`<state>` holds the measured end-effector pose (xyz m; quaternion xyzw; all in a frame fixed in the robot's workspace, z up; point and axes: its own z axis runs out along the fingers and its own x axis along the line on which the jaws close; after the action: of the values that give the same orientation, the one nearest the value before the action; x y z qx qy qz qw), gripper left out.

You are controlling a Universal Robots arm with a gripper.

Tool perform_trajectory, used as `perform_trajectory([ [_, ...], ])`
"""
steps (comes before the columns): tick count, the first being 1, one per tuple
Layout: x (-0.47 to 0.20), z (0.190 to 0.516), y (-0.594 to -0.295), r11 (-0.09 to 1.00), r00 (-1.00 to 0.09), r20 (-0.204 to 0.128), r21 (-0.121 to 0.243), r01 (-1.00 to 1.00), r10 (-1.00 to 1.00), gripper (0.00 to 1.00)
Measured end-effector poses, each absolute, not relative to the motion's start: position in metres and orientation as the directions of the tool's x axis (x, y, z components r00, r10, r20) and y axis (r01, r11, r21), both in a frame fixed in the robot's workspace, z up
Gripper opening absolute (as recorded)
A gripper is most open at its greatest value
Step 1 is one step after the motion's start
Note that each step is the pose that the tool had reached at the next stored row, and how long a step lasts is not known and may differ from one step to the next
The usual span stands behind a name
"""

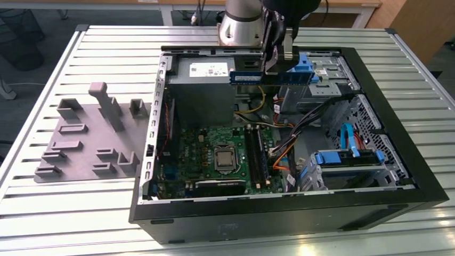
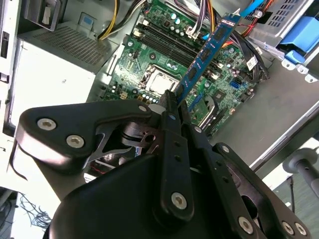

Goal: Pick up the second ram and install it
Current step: 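Insert the second ram into the second slot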

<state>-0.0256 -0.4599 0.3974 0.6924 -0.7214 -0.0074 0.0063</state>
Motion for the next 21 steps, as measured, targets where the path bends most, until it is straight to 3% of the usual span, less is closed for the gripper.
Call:
perform_trajectory([
  [5, -0.0256, 0.3973, -0.4599, -0.041, 0.041, -0.001, 0.019, -0.999, -0.999, 0.14],
  [9, -0.0256, 0.3973, -0.4599, -0.040, 0.040, -0.001, 0.019, -0.999, -0.999, 0.14],
  [21, -0.0256, 0.3955, -0.4599, 0.166, -0.166, -0.001, 0.019, -0.986, -0.986, 0.14],
])
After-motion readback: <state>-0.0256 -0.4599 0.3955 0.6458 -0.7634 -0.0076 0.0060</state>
